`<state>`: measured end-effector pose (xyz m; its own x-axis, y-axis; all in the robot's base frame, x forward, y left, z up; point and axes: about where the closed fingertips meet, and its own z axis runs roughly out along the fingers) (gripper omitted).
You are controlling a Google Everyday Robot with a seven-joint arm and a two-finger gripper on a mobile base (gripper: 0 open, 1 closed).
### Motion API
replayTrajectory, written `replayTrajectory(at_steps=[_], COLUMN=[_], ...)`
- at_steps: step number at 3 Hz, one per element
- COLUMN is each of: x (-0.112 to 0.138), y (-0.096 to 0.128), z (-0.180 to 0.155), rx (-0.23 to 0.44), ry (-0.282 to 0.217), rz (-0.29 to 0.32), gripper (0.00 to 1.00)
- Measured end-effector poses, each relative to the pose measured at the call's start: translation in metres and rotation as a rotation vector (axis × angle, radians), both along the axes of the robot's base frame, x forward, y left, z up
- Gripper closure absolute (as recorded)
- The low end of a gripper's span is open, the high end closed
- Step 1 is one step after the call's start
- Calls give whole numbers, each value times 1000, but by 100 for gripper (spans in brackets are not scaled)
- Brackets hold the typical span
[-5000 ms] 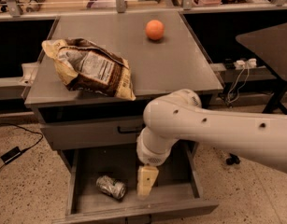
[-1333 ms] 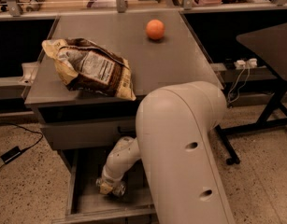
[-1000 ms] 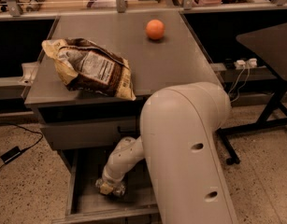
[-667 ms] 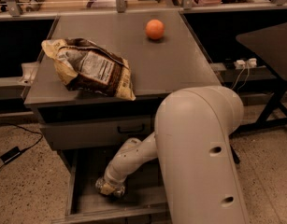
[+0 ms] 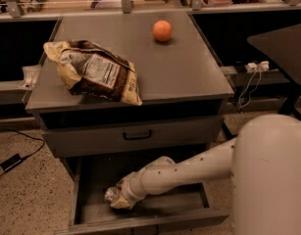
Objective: Pick 7up can from middle drawer and place on counter
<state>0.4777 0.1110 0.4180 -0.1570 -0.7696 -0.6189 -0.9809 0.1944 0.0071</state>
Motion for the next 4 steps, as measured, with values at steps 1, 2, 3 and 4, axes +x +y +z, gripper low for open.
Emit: replayTrajectory(at_steps=[1, 2, 3, 4], x=[-3, -1, -7, -11], y=[-13, -17, -26, -45], z=[21, 48, 101, 125], rx=[90, 190, 277, 288], ry=[-75, -114, -153, -225], rz=[-5, 3, 49, 82], gripper=[50, 49, 62, 78])
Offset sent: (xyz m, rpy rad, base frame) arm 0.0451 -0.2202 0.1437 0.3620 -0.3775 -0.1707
